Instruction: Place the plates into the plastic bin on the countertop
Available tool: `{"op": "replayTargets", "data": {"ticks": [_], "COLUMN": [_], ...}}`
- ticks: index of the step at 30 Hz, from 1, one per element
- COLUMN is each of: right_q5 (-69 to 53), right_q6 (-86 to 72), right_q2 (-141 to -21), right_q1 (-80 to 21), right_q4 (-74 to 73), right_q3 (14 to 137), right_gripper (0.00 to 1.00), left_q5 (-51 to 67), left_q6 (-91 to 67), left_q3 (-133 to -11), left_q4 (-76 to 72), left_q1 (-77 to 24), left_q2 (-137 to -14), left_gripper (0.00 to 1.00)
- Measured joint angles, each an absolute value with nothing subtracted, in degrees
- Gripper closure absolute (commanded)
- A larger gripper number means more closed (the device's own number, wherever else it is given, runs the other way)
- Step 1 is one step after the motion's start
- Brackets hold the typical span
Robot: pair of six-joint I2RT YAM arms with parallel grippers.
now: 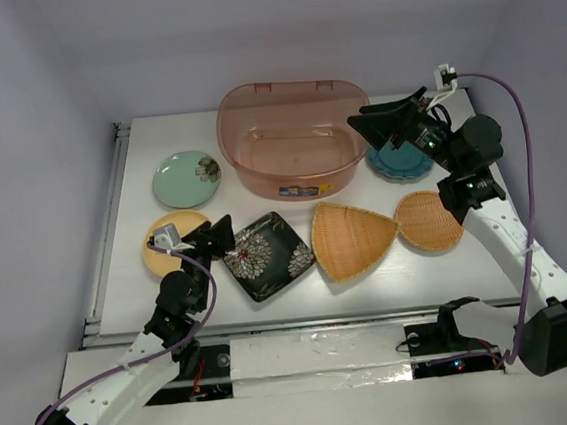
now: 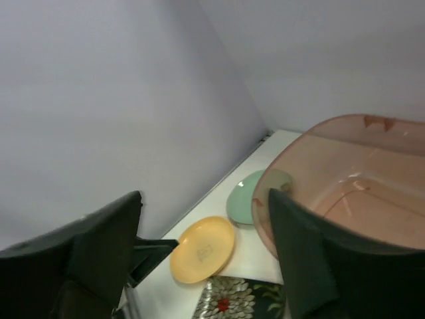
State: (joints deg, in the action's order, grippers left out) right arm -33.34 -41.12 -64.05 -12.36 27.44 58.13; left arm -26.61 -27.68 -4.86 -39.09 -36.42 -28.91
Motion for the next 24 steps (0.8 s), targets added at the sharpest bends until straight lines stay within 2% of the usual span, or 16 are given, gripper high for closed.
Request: {"op": "replayTargets", "data": {"ticks": [2,4,9,12,13,15,16,24], "right_q5": [-31.66,-29.10,-19.70,-11.77,-10.20,-3.92,-1.85,8.93], "right_q6": [-40.49,-39.64,-37.43,-36.18,-35.97,-35.94,-36.10,-39.92], "right_q2": [-63.00,-61.49,-60.29,-61.19,-61.41,-62.57,-63.02,-67.85], "right_q1": [-12.36,-12.36,-12.36,-12.32,-12.25,-11.31,-10.63,-0.58], "right_q4": [26.65,25.17,19.27,14.48,13.54,10.13,8.95,3.44], "right_q3": [58.15,58.17,59.79,60.90,61.06,61.17,61.12,60.05], "right_gripper": [0.81,1.00,1.00,1.00,1.00,1.00,1.00,1.00], "left_q5": [-26.33,-25.91,-24.47,-23.18,-22.79,-22.15,-21.80,-19.79], "left_q6": [-27.70,-27.77,-28.08,-28.34,-28.40,-28.49,-28.56,-28.58], "left_q3": [-4.86,-4.86,-4.86,-4.86,-4.86,-4.86,-4.86,-4.86], "left_q4": [-38.96,-38.98,-38.98,-39.16,-39.22,-39.29,-39.31,-39.16], "left_q1": [-36.42,-36.42,-36.42,-36.42,-36.42,-36.42,-36.42,-36.42], "left_q2": [-28.69,-28.62,-28.64,-28.64,-28.64,-28.62,-28.56,-28.01], "left_gripper": [0.39,0.39,0.45,0.61,0.74,0.89,1.00,1.00]}}
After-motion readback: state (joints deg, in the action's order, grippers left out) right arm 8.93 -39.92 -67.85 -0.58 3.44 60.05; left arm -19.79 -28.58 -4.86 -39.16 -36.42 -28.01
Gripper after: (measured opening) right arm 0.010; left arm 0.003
